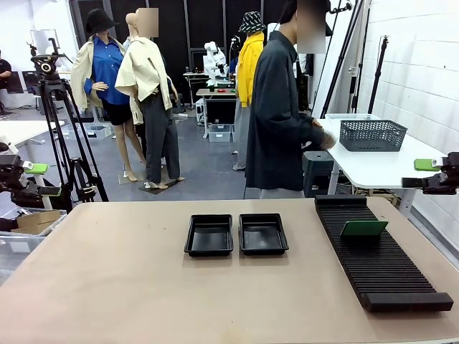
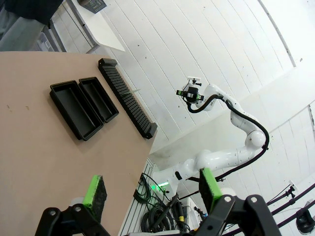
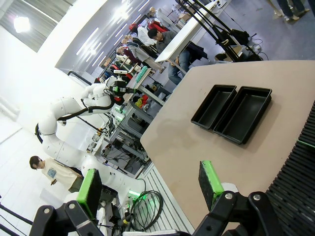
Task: Inspect and transfer BCBs to ESD trays.
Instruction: Pick up the Blank PCB from the PCB Rack and place it in the left ESD tray.
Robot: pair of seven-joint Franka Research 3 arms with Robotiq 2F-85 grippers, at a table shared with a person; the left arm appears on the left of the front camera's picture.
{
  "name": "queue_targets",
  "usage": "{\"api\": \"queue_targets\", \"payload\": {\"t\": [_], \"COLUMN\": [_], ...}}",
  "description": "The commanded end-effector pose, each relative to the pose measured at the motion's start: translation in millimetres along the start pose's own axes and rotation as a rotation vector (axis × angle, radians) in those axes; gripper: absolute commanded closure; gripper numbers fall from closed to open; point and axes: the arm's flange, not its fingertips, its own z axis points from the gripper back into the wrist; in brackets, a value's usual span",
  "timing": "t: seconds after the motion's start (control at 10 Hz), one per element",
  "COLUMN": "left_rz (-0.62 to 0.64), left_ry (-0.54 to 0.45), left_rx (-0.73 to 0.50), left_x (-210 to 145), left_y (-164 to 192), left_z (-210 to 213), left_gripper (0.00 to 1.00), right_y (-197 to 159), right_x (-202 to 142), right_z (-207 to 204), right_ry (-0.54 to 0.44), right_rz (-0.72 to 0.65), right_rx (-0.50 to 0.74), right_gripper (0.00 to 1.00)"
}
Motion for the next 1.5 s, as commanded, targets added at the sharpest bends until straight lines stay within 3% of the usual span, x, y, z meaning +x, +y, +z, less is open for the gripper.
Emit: {"api": "queue_targets", "payload": {"t": [0.0,0.5,0.8,1.1,1.4], "left_rz": [0.007,0.007,0.007,0.007,0.007], "left_ry": [-0.003,-0.003,-0.003,-0.003,-0.003], "left_rx": [-0.002,-0.002,-0.002,-0.002,-0.002], "left_x": [0,0,0,0,0], "left_y": [-1,-1,-1,-1,-1], "left_z": [1,1,1,1,1], "left_gripper": [0.00,0.00,0.00,0.00,0.00], "right_y": [0,-20,-33,-39,-46], "right_x": [-1,24,51,69,86], "right_z": [1,-26,-47,-79,-107], "right_ry": [0.001,0.052,0.105,0.320,0.631], "right_rz": [0.000,-0.034,0.045,0.201,0.443], "right_rx": [0.011,-0.044,-0.077,-0.083,-0.091], "right_gripper": [0.00,0.00,0.00,0.00,0.00]}}
